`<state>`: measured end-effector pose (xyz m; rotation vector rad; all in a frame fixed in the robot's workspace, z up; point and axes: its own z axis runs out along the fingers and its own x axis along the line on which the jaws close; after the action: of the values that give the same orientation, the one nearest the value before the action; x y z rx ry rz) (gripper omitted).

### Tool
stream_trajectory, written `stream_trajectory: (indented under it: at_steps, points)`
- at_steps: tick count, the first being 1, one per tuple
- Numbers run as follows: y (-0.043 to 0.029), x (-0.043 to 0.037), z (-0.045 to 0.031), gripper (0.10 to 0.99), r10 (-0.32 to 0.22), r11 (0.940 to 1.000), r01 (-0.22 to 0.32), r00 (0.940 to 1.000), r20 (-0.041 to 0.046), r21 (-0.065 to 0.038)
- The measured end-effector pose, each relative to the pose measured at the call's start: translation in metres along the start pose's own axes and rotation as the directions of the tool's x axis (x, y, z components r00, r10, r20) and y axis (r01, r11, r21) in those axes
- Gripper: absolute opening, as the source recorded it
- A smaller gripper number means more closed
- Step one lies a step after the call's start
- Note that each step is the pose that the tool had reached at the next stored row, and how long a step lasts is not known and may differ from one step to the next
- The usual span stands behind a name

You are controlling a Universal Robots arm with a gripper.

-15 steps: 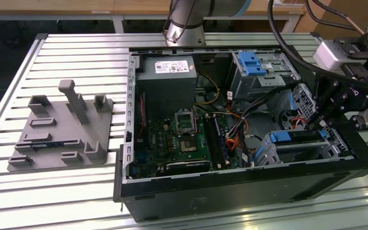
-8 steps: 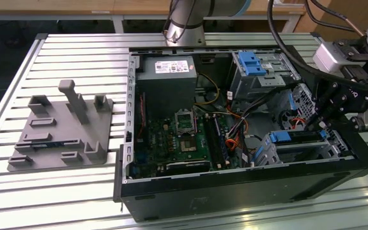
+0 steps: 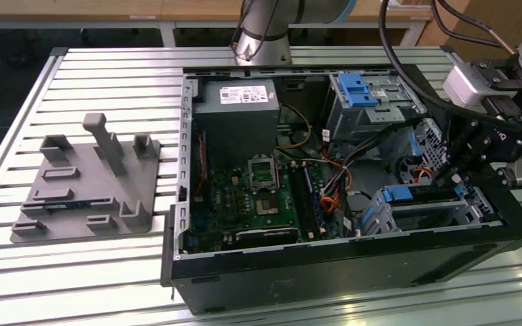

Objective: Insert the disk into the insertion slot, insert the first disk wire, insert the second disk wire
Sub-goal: 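Insert the first disk wire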

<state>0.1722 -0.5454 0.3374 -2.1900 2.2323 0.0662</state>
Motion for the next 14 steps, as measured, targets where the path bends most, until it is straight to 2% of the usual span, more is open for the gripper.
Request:
stream_trajectory:
  at_steps: [9,14]
  points:
    - [-0.0003,0.0005,0.0028,0.169,0.0,1.0,0.0,1.0,0.0,-0.001]
    - [-0.0005,0.0005,0.0037,0.169,0.0,1.0,0.0,1.0,0.0039,-0.001]
